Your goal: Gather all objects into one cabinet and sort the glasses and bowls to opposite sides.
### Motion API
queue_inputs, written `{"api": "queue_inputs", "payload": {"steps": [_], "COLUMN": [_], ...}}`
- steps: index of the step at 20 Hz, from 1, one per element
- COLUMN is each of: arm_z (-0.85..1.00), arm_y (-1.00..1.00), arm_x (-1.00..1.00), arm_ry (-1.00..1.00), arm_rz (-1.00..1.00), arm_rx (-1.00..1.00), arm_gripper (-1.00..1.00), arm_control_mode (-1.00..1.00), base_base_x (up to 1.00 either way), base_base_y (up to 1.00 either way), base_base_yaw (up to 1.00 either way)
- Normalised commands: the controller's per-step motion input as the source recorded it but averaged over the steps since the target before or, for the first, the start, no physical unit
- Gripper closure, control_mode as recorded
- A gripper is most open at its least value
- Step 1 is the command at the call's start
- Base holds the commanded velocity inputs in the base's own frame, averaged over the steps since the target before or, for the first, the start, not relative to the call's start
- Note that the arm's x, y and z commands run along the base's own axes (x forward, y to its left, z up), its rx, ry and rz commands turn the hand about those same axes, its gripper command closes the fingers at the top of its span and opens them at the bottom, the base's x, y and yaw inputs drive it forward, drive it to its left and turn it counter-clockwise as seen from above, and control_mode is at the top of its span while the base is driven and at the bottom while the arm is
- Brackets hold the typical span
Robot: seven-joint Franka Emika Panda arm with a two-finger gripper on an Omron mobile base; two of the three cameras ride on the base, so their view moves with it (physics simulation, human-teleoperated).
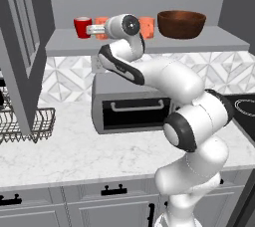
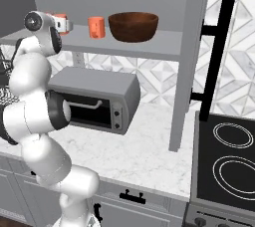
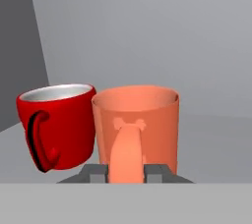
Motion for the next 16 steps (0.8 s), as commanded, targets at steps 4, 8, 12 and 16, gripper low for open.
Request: {"api": "queue_inputs", "payload": {"steps": [4,8,12,16], "arm_z": [0.02,0.05,0.04,0.13], "arm_y": [0.00,0.00,0.00,0.00], "arm_x": [-0.70,-0.70,-0.33,-0.24], "arm_ry": [0.00,0.00,0.00,0.00], "arm_rz": [0.00,0.00,0.00,0.00], "arm_rx": [0.00,0.00,0.00,0.00], "arm_gripper": [-1.00,-1.00,-1.00,-1.00], "arm_control_mode": [-1.00,-1.00,-1.00,-1.00], "base_base_x": [0.00,0.00,0.00,0.00], "base_base_y": [0.00,0.00,0.00,0.00], "base_base_yaw": [0.00,0.00,0.00,0.00]}}
